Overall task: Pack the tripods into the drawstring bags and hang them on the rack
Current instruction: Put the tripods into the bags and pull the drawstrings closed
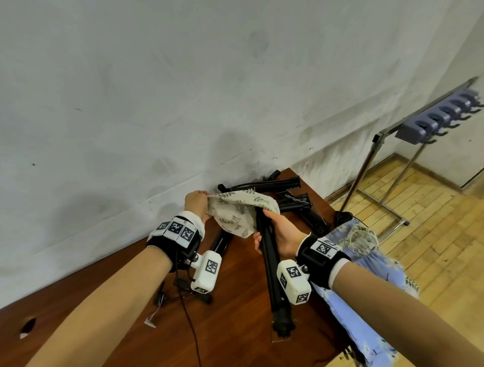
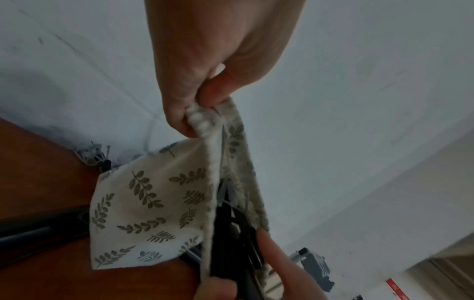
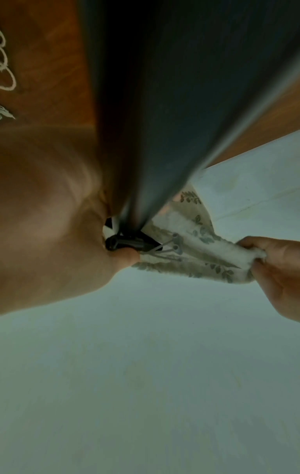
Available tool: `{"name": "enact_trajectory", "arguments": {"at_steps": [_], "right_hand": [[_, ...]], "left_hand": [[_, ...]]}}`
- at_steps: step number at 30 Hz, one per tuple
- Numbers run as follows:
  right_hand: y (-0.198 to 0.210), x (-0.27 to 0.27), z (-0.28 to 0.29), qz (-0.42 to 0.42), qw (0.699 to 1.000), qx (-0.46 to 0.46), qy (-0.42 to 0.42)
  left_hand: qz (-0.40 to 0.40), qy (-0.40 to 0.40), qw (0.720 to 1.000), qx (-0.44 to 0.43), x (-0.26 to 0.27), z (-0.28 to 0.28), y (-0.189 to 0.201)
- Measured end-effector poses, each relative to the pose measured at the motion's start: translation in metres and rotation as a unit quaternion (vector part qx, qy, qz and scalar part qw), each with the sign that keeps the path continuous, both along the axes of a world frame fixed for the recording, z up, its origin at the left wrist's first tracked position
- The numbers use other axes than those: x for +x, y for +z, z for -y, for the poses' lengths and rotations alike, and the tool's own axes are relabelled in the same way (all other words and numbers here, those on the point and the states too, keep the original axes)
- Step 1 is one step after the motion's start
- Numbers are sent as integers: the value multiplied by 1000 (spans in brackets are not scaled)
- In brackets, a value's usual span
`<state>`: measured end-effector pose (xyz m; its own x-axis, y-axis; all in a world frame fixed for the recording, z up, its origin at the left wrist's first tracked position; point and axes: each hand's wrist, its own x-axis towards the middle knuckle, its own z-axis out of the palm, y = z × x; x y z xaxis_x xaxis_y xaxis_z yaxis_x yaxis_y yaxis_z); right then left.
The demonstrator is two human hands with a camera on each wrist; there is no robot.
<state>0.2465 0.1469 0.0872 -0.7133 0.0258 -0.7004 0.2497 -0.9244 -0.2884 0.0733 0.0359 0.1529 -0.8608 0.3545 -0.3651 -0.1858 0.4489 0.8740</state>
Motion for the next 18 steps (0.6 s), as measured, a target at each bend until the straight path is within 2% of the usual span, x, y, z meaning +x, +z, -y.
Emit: {"name": "enact_trajectory", "arguments": {"at_steps": [2, 4, 5, 6, 8, 11, 13, 16, 17, 18], "right_hand": [[0, -2, 2, 11, 1000, 0, 9], [0, -6, 5, 26, 999, 0, 27], [0, -8, 7, 33, 999, 7, 40], [0, -10, 9, 41, 997, 16, 56], [1, -13, 15, 54, 993, 37, 97], [2, -14, 27, 48, 980, 68, 182], [3, -12, 38, 29, 973, 56, 220], [2, -12, 48, 1, 968, 80, 238], [2, -13, 48, -4, 963, 104, 250], [2, -14, 48, -4, 956, 128, 265]], "left_hand": [[-11, -38, 999, -3, 4, 2, -2], [-91, -98, 988, -79, 11, 2, -6], [-143, -157, 969, -128, 20, 2, -5], [-193, -214, 943, -168, 29, 3, -3], [-321, -284, 868, -248, 43, 4, 0], [-441, -348, 780, -274, 44, -1, 1], [-476, -450, 710, -260, 45, -6, 0], [-496, -581, 577, -290, 59, -8, 5], [-495, -604, 550, -295, 62, -7, 4], [-486, -616, 549, -289, 64, -7, 4]]}}
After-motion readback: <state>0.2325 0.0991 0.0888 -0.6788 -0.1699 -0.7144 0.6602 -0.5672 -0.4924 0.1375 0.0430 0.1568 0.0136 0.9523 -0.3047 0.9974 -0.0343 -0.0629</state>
